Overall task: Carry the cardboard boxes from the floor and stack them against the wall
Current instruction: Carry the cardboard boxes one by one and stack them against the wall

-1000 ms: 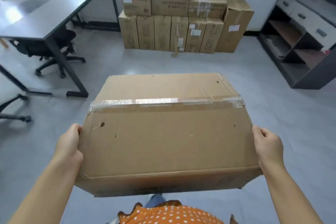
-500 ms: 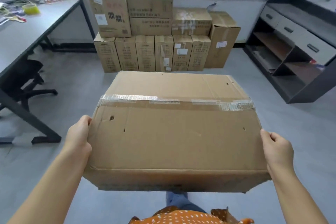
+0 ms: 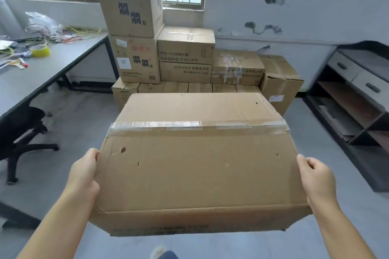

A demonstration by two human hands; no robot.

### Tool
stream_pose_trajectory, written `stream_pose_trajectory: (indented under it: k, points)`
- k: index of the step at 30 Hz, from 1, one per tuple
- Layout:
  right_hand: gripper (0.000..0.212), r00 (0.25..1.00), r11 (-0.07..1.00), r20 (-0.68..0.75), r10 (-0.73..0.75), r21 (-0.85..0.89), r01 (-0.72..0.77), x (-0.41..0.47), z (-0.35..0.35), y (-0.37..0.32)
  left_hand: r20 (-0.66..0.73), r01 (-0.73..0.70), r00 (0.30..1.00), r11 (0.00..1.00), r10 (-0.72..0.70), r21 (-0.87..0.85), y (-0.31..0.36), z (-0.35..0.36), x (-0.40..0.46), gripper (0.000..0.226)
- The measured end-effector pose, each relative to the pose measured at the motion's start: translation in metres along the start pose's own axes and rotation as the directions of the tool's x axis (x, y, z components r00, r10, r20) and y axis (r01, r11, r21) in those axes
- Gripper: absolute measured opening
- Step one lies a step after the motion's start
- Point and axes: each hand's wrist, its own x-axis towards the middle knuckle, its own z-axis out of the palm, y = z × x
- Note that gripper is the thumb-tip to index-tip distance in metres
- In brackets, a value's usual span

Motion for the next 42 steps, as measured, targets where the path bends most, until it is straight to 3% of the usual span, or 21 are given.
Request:
stream_pose_trajectory:
  k: [7, 19, 26, 33, 42]
  points:
    - [0.044, 1.0, 0.998, -0.016, -0.013, 0.058, 0.014, 0.13, 0.094, -0.064, 0.017, -0.02, 1.0, 1.0, 0.02, -0.009, 0.078, 0.115, 0.112, 0.019]
    - [0.047, 0.988, 0.988, -0.155, -0.023, 0.145, 0.046, 0.357, 0.227, -0.202, 0.163, -0.184, 0.968, 0.982, 0.189, -0.047, 0.271, 0.331, 0.3, 0.019]
    - [0.043, 0.976, 0.981, -0.207, -0.069, 0.164, 0.105, 0.531, 0.303, -0.265, 0.216, -0.25, 0.941, 0.965, 0.262, -0.084, 0.36, 0.465, 0.386, 0.017]
    - [0.039, 0.968, 0.939, -0.202, -0.149, 0.279, 0.203, 0.703, 0.37, -0.361, 0.238, -0.331, 0.904, 0.933, 0.356, -0.139, 0.463, 0.581, 0.465, 0.016]
    - [0.029, 0.955, 0.948, -0.217, -0.202, 0.2, 0.246, 0.824, 0.481, -0.455, 0.168, -0.398, 0.896, 0.911, 0.412, -0.11, 0.55, 0.675, 0.582, 0.021]
